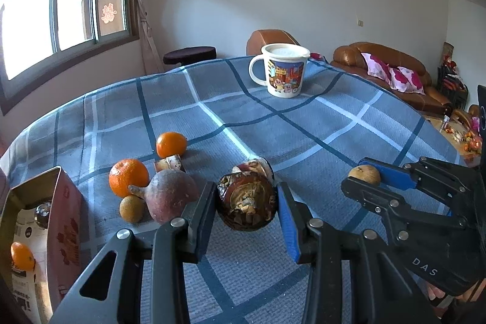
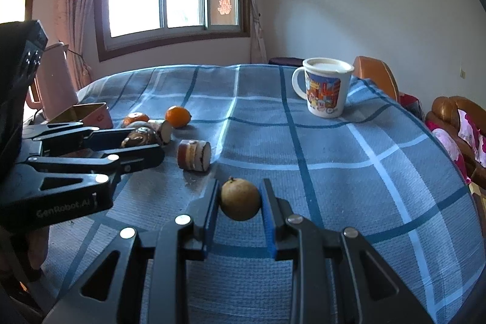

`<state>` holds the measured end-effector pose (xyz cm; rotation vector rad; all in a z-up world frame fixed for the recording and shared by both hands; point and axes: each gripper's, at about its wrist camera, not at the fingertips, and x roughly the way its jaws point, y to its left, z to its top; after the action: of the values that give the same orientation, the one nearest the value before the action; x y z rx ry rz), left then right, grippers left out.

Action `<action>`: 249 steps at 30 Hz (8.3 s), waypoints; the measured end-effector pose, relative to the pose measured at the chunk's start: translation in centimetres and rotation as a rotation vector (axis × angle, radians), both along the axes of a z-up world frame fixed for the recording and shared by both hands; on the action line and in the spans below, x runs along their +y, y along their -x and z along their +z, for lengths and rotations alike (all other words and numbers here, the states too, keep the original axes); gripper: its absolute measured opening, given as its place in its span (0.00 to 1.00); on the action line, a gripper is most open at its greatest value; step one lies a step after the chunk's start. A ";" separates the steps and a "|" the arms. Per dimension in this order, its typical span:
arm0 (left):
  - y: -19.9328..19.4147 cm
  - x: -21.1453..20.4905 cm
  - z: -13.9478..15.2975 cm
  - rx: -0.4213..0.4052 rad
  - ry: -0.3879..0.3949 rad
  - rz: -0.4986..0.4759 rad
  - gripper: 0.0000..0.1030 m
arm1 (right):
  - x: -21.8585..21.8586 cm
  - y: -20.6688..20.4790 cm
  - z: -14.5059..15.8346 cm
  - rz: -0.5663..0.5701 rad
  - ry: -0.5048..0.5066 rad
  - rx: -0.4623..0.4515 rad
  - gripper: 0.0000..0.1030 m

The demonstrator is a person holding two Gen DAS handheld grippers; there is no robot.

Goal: Organize fruits

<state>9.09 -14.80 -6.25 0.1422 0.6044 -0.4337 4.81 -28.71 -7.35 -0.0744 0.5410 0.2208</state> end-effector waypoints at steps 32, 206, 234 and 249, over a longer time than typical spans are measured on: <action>2.1 1.6 1.3 -0.134 0.056 0.051 0.40 | -0.1 2.1 0.7 0.001 0.002 -0.139 0.29; 3.3 17.1 3.2 -0.150 -0.014 0.421 0.78 | 13.5 -5.1 4.1 0.111 0.107 -0.080 0.82; -2.7 7.8 -0.1 0.007 -0.002 0.238 0.78 | 5.8 -10.1 -0.8 -0.062 0.021 0.212 0.32; -5.8 4.2 -1.5 0.118 -0.033 0.145 0.73 | 4.8 -10.4 -0.5 -0.144 0.007 0.218 0.33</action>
<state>14.90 -10.64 -7.76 0.1035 0.7334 -0.2928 15.25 -23.90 -7.85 -0.0183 0.7617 0.0865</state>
